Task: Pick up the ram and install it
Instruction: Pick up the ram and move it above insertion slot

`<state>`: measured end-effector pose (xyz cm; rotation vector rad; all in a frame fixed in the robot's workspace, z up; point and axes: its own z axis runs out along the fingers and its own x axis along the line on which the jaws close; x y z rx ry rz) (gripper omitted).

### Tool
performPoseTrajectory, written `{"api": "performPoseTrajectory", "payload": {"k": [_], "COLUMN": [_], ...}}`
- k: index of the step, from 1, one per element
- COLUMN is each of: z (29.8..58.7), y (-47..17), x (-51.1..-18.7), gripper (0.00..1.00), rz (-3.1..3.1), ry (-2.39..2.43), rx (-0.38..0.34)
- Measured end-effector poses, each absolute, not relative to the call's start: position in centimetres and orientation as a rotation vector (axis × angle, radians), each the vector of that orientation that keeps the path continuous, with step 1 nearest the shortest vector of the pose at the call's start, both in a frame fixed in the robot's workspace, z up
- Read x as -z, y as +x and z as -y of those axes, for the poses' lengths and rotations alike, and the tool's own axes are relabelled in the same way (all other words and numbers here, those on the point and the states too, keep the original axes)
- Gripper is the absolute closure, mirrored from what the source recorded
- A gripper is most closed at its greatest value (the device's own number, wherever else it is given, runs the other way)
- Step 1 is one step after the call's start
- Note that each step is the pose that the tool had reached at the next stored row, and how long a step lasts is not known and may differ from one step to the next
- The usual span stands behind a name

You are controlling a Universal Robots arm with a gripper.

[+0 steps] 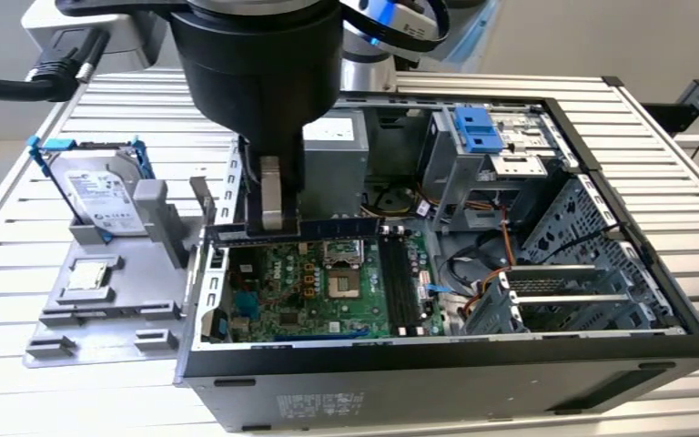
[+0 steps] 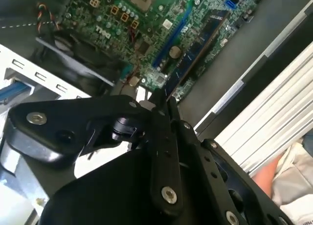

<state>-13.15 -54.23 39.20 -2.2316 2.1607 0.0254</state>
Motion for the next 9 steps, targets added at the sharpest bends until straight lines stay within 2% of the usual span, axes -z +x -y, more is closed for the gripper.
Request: {"api": "performPoseTrajectory", "payload": {"k": [9], "z": [54.23], "y": [-12.75], "x": [-39.2], "gripper": [1.0], "rz": [-2.16], "ry": [-2.232], "rx": [-0.025]}}
